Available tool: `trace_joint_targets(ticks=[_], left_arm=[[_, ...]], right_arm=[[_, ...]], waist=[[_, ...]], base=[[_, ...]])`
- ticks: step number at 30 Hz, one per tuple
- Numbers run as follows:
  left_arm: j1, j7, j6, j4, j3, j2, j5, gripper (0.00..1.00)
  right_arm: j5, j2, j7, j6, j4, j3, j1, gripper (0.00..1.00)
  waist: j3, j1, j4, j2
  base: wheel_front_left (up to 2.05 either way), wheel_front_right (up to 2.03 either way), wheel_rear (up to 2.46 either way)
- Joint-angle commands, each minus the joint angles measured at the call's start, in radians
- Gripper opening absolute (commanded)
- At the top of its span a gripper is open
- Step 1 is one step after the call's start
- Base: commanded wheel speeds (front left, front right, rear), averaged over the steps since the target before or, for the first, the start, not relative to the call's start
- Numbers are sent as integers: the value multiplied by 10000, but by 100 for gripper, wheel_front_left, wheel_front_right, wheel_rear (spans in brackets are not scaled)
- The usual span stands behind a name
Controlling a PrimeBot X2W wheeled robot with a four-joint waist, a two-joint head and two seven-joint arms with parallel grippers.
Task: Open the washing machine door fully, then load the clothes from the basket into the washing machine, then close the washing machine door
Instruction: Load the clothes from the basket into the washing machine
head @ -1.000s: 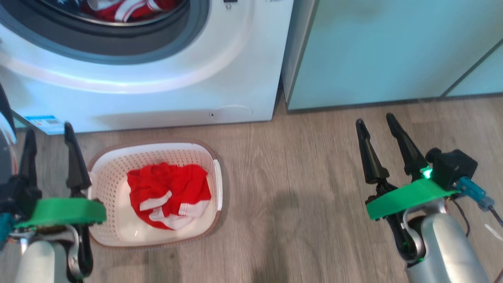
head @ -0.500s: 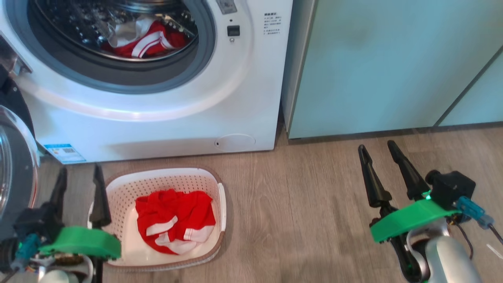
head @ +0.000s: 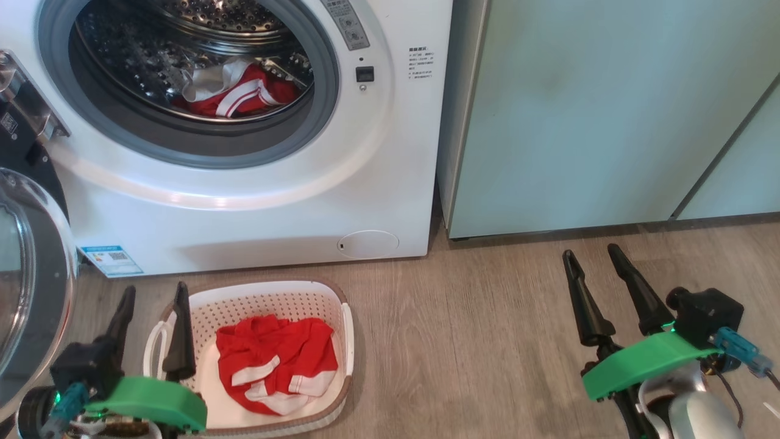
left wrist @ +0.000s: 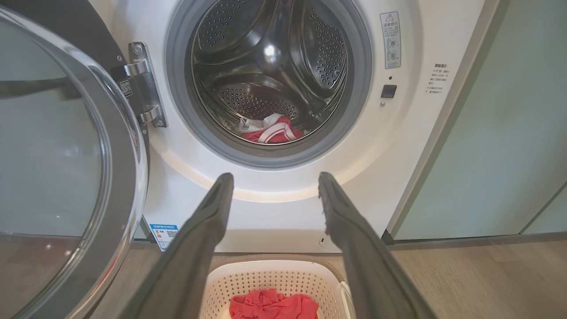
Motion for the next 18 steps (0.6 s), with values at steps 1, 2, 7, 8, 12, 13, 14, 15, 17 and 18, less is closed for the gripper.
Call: trace_joint_targets(ticks=[1, 2, 7, 8, 12, 13, 14, 15, 17, 18], left_arm=[[-170, -15, -12, -395, 281, 193, 35, 100], [-158, -7, -15, -414, 265, 200, 33, 100], [-152, 10, -31, -419, 218, 247, 1, 100], [-154, 11, -28, -413, 209, 245, -11, 100], [-187, 10, -14, -389, 169, 257, -29, 100], [-200, 6, -11, -386, 159, 260, -34, 100], [-214, 5, -8, -380, 150, 263, -39, 100], [-230, 3, -3, -375, 140, 270, -36, 100], [-260, -8, 8, -349, 120, 273, -41, 100], [-270, -18, 18, -332, 114, 273, -42, 100]], right_arm=[[16, -8, 8, 0, -419, 168, -192, 100], [20, -8, 20, 0, -444, 159, -173, 100], [38, -8, 55, 0, -529, 146, -115, 100], [38, -8, 58, 0, -541, 145, -111, 100], [47, -8, 58, 0, -569, 137, -111, 100], [50, -8, 56, 0, -570, 136, -116, 100], [55, -8, 52, 0, -570, 134, -122, 100], [60, -8, 47, 0, -570, 129, -126, 100], [70, -8, 28, 0, -565, 120, -134, 100], [77, -8, 22, 0, -560, 120, -134, 100]], waist=[[-8, 1, 8, -1], [-22, 1, 14, -1], [-38, 1, 45, -1], [-32, 1, 51, -1], [-1, 1, 76, -1], [11, 1, 83, -1], [22, 1, 90, -1], [34, 1, 99, -1], [49, 1, 121, -1], [56, 1, 129, -1]], base=[[0, 0, 0], [0, 0, 0], [0, 0, 0], [0, 0, 0], [0, 0, 0], [0, 0, 0], [0, 0, 0], [0, 0, 0], [0, 0, 0], [0, 0, 0]])
